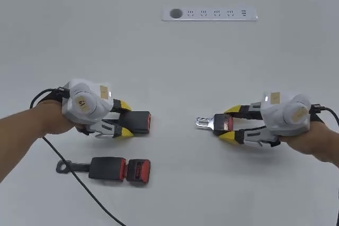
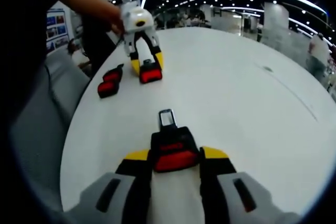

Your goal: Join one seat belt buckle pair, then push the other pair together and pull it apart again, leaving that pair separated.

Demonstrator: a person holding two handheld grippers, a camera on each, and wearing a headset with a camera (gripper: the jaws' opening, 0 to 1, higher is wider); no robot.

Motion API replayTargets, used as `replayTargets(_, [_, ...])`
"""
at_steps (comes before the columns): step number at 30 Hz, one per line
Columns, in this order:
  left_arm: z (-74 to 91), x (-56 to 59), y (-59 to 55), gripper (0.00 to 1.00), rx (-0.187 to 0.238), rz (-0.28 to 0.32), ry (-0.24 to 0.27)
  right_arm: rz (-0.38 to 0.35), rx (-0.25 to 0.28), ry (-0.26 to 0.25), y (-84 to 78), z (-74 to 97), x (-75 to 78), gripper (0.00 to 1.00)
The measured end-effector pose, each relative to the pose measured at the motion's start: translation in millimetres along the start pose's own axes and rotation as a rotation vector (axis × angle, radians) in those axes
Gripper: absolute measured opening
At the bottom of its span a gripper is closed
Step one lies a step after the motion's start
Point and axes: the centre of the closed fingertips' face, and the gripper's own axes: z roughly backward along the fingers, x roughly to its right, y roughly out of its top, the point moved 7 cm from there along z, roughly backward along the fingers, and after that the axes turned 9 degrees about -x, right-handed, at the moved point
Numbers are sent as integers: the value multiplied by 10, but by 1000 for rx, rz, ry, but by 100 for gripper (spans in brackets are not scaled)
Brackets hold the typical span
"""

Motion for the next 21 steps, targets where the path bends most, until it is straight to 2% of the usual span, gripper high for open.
replayTargets(6, [-1,-7,9,35,-12,-16,-6,3,-4,1,152,-125,-27,36])
replayTargets(14, [-4,-4,18,35,-21,-18,-5,20,14,20,455,-439,-88,35])
replayTargets(21, [-9,-9,15,35,-26,-22,-4,32,8,22,601,-602,-131,35])
